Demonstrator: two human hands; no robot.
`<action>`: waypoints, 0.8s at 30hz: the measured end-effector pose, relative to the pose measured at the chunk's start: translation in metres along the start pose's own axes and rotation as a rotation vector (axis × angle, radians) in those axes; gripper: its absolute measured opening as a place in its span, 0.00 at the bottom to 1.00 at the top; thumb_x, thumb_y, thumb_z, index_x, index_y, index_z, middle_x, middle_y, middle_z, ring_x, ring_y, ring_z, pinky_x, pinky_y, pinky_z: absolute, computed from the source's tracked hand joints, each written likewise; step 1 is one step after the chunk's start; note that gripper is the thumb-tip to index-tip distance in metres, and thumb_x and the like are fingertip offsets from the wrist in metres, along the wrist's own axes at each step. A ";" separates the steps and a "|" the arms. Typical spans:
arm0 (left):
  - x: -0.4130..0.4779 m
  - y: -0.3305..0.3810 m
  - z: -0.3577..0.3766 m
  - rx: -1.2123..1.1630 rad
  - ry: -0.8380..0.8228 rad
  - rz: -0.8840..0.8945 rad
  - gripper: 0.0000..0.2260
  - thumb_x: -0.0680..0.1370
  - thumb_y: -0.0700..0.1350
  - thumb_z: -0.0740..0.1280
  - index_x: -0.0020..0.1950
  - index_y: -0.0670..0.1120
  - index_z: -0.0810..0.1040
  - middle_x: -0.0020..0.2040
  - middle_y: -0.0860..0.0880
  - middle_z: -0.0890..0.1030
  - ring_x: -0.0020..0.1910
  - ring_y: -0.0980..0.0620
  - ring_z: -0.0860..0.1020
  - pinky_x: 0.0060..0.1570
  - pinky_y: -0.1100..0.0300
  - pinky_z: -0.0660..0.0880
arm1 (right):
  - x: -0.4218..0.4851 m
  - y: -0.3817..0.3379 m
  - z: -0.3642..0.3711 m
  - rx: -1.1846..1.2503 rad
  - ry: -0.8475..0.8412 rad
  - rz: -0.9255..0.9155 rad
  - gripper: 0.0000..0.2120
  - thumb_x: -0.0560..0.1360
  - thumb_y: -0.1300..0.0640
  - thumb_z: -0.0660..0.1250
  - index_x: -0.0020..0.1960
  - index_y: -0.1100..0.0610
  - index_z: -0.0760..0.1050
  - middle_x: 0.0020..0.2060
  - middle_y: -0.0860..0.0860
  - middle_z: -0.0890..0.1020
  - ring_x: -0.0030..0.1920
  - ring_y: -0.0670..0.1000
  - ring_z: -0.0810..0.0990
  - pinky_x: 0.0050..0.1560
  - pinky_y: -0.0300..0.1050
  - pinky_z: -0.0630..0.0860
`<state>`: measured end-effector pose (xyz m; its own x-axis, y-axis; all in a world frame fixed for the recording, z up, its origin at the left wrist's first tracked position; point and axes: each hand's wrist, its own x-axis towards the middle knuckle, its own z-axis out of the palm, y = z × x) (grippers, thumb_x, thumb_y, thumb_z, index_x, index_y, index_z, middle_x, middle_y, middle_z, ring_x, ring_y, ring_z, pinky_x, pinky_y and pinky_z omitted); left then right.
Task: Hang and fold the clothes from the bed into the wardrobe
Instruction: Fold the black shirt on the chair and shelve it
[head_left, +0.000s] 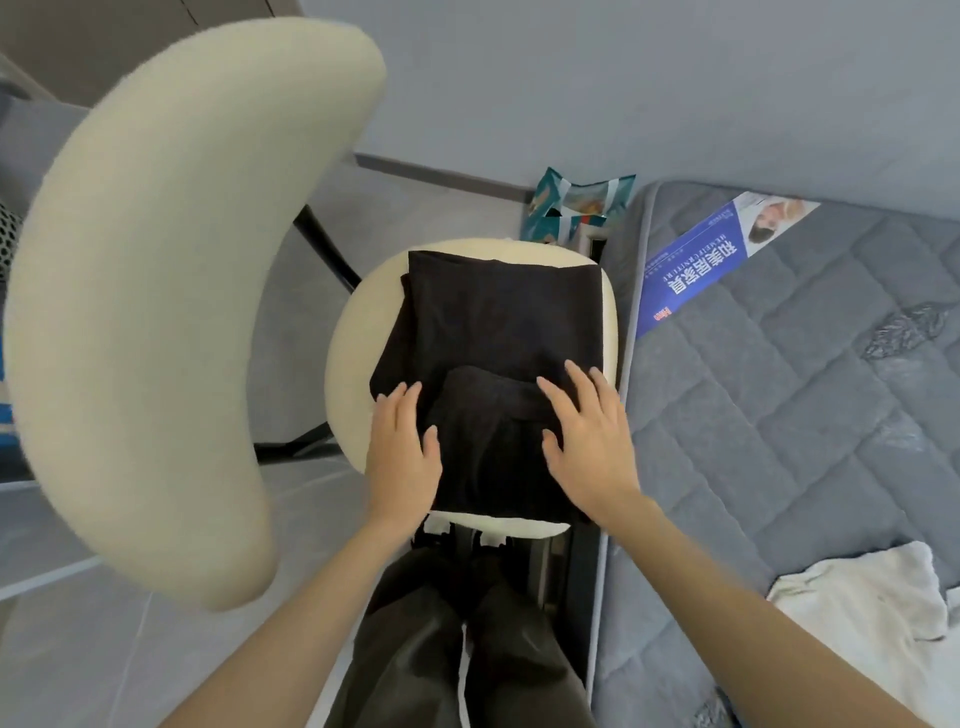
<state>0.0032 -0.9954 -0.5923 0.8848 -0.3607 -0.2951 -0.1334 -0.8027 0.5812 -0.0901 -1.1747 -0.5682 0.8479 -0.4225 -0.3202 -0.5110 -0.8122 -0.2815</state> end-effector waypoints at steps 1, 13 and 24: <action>-0.005 0.000 0.010 0.097 -0.011 0.139 0.23 0.81 0.42 0.61 0.76 0.46 0.62 0.76 0.48 0.61 0.77 0.49 0.55 0.74 0.54 0.54 | -0.005 -0.002 0.014 -0.025 -0.022 -0.052 0.28 0.79 0.55 0.61 0.77 0.50 0.57 0.78 0.52 0.54 0.78 0.57 0.48 0.77 0.55 0.46; -0.001 -0.078 0.086 0.654 -0.468 0.465 0.44 0.75 0.70 0.52 0.74 0.50 0.28 0.76 0.45 0.30 0.74 0.47 0.30 0.73 0.53 0.32 | -0.006 0.063 0.110 -0.286 -0.171 -0.324 0.38 0.75 0.29 0.45 0.79 0.46 0.42 0.78 0.54 0.43 0.77 0.60 0.40 0.76 0.62 0.46; -0.005 -0.085 0.075 0.832 -0.478 0.563 0.49 0.73 0.24 0.58 0.68 0.51 0.20 0.74 0.39 0.29 0.72 0.39 0.28 0.73 0.47 0.39 | -0.030 0.070 0.107 -0.447 -0.272 -0.362 0.57 0.69 0.57 0.73 0.77 0.50 0.31 0.76 0.59 0.35 0.75 0.66 0.35 0.74 0.63 0.40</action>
<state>-0.0238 -0.9609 -0.6973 0.3644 -0.7759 -0.5150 -0.8782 -0.4703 0.0873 -0.1663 -1.1761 -0.6751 0.8598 -0.0198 -0.5102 -0.0404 -0.9988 -0.0293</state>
